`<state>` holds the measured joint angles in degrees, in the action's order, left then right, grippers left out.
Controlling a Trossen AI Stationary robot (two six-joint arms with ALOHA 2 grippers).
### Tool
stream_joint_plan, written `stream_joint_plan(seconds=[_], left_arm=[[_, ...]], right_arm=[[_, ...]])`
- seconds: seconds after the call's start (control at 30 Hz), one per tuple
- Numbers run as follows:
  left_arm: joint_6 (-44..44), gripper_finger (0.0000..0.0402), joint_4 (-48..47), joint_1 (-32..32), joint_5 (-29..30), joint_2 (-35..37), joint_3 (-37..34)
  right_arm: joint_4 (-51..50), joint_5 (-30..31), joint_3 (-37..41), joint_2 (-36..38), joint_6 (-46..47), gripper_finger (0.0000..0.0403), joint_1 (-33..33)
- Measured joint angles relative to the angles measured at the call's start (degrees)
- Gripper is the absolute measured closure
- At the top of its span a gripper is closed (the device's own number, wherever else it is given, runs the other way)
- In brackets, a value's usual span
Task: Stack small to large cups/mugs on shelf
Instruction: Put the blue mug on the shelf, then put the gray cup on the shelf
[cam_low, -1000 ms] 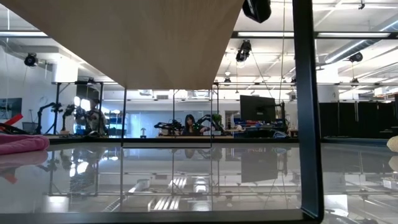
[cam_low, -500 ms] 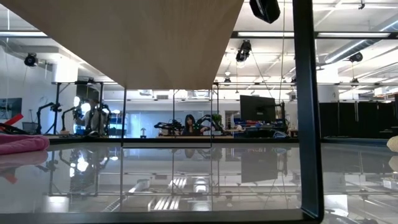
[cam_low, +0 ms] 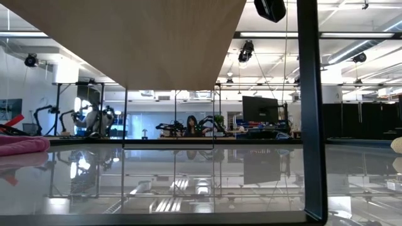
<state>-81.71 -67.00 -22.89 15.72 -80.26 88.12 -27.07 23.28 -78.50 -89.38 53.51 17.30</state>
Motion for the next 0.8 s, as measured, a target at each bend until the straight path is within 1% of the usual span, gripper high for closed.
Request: stream_joint_plan(seconds=[0.13,0.23,0.37,0.5,0.57,0.7,0.8], left_arm=[[0.11,0.0329,-0.02,-0.83,0.11,1.43,0.00],[2.37,0.0329,1.28,-1.82,2.24,2.42,0.00],[8.42,0.0330,4.11,-4.15,3.93,3.54,0.06],[10.23,0.0330,3.80,-8.97,3.46,3.60,0.11],[10.23,0.0330,1.63,-11.97,2.80,3.60,0.04],[8.08,0.0329,-7.36,-17.56,1.27,3.28,-0.07],[4.34,0.0325,-12.59,-21.59,0.69,2.91,-0.40]], right_arm=[[0.05,-0.17,0.00,0.00,-1.12,0.0393,0.20],[0.28,-0.25,0.00,0.00,-2.10,0.0385,0.31],[0.28,-1.38,0.00,0.00,-2.75,0.0358,0.56],[0.26,-1.38,0.00,0.06,-3.49,0.0325,1.79],[0.24,-1.39,0.00,0.11,-3.67,0.0307,2.64],[-0.45,-1.38,0.00,0.13,-4.17,0.0275,3.82],[-1.50,-1.35,0.00,0.13,-4.08,0.0254,4.18]])
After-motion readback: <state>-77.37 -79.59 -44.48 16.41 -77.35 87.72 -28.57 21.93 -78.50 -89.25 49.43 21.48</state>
